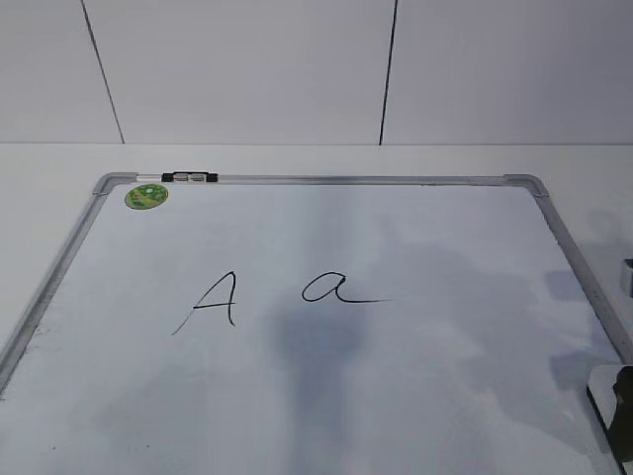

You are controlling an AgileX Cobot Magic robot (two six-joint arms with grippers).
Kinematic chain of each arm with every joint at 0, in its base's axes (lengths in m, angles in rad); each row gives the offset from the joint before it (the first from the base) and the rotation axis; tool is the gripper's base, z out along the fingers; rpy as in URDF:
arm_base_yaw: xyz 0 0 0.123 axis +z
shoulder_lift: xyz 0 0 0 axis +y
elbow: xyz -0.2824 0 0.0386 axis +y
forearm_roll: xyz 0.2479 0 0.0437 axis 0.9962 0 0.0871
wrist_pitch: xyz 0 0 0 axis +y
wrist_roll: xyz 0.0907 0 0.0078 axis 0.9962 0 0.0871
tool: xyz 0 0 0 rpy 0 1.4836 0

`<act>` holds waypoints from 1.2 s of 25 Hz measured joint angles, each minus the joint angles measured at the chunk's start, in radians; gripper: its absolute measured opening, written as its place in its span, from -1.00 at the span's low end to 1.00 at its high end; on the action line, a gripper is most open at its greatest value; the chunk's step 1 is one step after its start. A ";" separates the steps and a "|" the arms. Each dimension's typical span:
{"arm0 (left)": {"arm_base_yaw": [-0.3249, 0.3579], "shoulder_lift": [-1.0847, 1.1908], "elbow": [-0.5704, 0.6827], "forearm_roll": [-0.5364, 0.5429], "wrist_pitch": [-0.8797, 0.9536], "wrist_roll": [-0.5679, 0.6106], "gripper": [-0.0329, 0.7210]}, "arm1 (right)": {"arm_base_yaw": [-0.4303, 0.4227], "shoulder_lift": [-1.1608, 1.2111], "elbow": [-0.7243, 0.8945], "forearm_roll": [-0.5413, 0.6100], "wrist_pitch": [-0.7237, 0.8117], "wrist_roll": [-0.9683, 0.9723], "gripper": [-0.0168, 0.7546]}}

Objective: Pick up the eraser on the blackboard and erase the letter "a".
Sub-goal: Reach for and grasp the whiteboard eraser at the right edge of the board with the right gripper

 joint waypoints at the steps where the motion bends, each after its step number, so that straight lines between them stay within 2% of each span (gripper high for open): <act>1: 0.000 0.000 0.000 0.000 0.000 0.000 -0.26 | 0.000 0.002 0.000 0.000 -0.005 0.000 0.79; 12: 0.000 0.000 0.000 0.000 0.000 0.000 -0.26 | 0.000 0.004 0.000 0.000 -0.048 0.001 0.77; 30: 0.000 0.000 0.000 0.000 0.000 0.000 -0.26 | 0.000 0.010 0.000 0.002 -0.031 -0.005 0.73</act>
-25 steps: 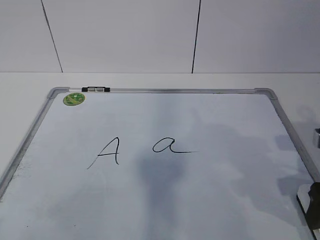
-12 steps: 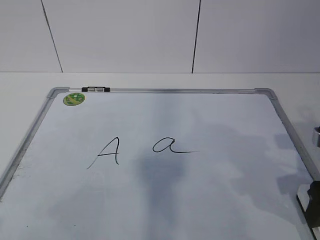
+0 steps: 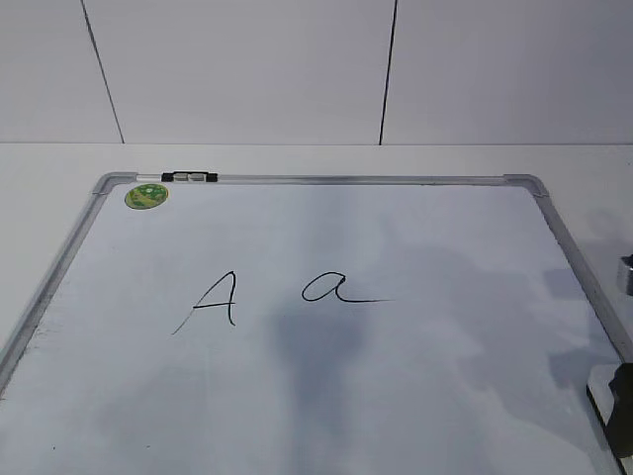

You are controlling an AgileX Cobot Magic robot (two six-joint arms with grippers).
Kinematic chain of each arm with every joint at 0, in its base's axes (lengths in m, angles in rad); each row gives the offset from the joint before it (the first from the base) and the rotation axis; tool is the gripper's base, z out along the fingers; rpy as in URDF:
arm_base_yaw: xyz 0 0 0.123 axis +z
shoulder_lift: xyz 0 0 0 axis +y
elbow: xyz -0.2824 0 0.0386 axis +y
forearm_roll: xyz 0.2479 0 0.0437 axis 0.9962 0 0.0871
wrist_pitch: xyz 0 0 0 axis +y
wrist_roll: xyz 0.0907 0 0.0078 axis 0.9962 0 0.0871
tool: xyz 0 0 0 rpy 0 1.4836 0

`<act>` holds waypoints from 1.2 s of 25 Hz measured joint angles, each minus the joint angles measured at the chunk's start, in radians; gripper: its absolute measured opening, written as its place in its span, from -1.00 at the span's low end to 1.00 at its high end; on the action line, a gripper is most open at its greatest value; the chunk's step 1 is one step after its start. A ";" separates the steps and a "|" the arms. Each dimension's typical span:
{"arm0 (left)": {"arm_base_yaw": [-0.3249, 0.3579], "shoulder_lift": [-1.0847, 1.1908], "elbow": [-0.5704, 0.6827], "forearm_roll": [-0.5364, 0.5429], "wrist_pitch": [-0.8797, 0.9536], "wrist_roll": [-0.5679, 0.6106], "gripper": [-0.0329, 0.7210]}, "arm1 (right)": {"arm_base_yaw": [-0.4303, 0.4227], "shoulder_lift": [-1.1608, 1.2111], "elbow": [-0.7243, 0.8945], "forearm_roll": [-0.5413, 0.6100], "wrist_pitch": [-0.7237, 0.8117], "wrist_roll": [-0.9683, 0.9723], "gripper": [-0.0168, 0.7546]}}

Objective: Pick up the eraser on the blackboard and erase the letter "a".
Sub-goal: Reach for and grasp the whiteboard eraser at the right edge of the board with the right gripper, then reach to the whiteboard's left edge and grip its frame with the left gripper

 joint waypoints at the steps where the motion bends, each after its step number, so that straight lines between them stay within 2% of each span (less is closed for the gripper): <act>1: 0.000 0.000 0.000 0.000 0.000 0.000 -0.26 | 0.000 0.004 0.000 0.000 0.004 0.000 0.72; 14: 0.000 0.000 0.000 0.000 0.000 0.000 -0.26 | 0.000 0.039 0.000 0.006 0.004 0.000 0.68; 20: 0.000 0.000 0.000 0.000 0.000 0.000 -0.26 | 0.000 0.039 0.000 0.010 0.004 0.007 0.57; 30: 0.000 0.000 0.000 0.000 0.000 0.000 -0.26 | 0.000 0.039 -0.001 0.009 0.004 0.008 0.54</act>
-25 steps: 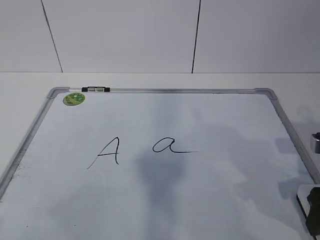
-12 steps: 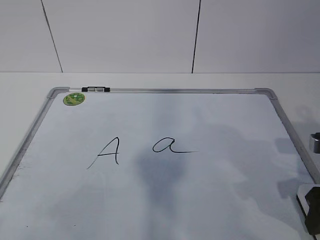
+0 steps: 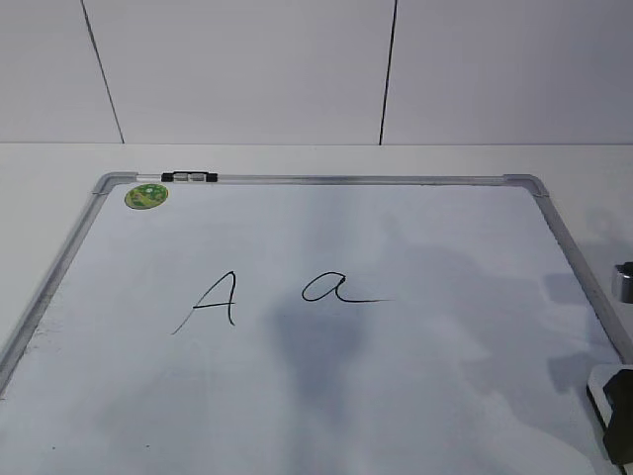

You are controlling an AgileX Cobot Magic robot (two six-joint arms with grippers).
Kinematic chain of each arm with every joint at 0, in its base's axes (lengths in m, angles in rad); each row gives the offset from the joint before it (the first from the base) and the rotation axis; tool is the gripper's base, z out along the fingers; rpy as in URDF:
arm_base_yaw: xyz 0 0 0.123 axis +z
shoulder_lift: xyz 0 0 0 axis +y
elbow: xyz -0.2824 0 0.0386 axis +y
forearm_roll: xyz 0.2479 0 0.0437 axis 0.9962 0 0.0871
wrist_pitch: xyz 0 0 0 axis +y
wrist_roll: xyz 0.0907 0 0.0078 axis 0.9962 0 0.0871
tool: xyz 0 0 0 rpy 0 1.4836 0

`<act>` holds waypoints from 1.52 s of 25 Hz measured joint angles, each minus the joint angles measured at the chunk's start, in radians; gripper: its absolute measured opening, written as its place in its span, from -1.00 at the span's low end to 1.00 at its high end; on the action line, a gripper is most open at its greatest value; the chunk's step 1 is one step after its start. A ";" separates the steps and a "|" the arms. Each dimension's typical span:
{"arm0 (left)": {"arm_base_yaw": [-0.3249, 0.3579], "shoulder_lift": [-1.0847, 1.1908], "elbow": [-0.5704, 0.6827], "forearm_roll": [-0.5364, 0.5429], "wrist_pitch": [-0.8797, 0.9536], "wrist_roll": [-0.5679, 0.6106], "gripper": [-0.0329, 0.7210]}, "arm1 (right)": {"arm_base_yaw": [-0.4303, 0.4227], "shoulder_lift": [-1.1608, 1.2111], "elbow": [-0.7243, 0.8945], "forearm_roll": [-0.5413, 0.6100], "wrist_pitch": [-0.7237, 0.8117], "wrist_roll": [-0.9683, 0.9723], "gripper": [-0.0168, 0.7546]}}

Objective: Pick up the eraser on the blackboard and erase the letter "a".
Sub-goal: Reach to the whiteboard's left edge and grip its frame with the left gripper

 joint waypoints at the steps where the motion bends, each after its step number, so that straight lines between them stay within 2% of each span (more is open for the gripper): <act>1: 0.000 0.000 0.000 0.000 0.000 0.000 -0.26 | 0.000 0.000 0.000 0.000 0.002 0.000 0.54; 29: 0.000 0.000 0.000 0.000 0.000 0.000 -0.26 | 0.000 0.000 -0.002 0.000 0.006 0.001 0.53; 38: 0.000 0.000 0.000 0.000 0.000 0.000 -0.26 | 0.000 -0.069 -0.002 -0.006 0.027 0.001 0.53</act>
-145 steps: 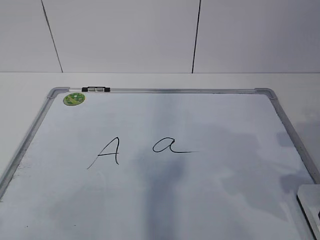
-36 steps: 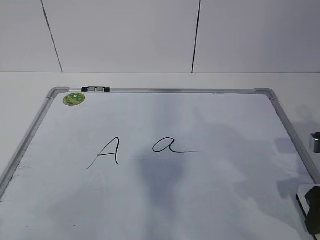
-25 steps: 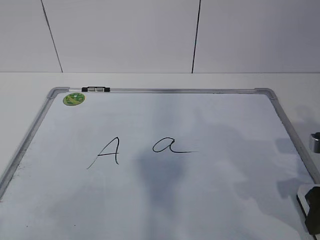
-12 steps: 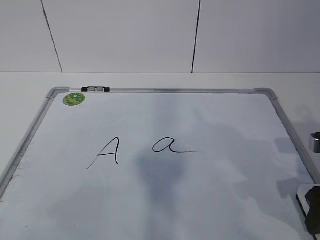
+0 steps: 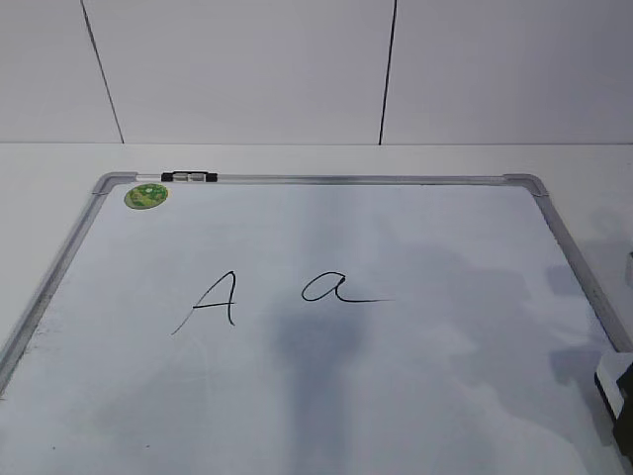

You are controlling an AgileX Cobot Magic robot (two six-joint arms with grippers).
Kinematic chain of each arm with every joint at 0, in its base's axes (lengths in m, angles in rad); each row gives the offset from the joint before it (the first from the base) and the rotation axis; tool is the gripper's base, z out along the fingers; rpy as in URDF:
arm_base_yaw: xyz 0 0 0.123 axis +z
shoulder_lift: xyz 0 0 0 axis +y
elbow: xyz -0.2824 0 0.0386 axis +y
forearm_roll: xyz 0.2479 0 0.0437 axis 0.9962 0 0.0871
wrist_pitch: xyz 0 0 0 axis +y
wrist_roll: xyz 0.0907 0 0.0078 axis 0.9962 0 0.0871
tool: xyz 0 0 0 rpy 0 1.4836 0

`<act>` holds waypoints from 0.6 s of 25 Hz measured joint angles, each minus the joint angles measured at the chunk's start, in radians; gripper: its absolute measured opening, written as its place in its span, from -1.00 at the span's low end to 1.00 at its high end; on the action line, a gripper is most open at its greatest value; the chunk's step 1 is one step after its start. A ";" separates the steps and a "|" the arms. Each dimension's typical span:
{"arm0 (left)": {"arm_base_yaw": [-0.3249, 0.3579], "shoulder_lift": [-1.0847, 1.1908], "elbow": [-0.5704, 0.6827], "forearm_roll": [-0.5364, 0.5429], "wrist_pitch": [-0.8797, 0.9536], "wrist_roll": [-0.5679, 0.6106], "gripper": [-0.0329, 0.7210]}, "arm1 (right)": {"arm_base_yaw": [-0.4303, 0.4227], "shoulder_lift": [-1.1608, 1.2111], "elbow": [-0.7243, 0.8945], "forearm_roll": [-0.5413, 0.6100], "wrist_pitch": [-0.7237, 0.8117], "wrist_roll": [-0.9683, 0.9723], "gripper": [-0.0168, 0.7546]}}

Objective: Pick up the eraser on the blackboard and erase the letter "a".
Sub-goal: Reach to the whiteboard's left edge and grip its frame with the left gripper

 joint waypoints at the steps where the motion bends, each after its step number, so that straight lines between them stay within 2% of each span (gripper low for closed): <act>1: 0.000 0.000 0.000 0.000 0.000 0.000 -0.26 | 0.000 -0.007 0.000 0.000 0.005 0.000 0.53; 11: 0.000 0.000 0.000 0.000 0.000 0.000 -0.26 | 0.000 -0.118 0.000 0.000 0.087 -0.002 0.53; 15: 0.000 0.000 0.000 -0.034 0.000 0.000 -0.26 | 0.000 -0.148 0.000 0.012 0.118 -0.002 0.53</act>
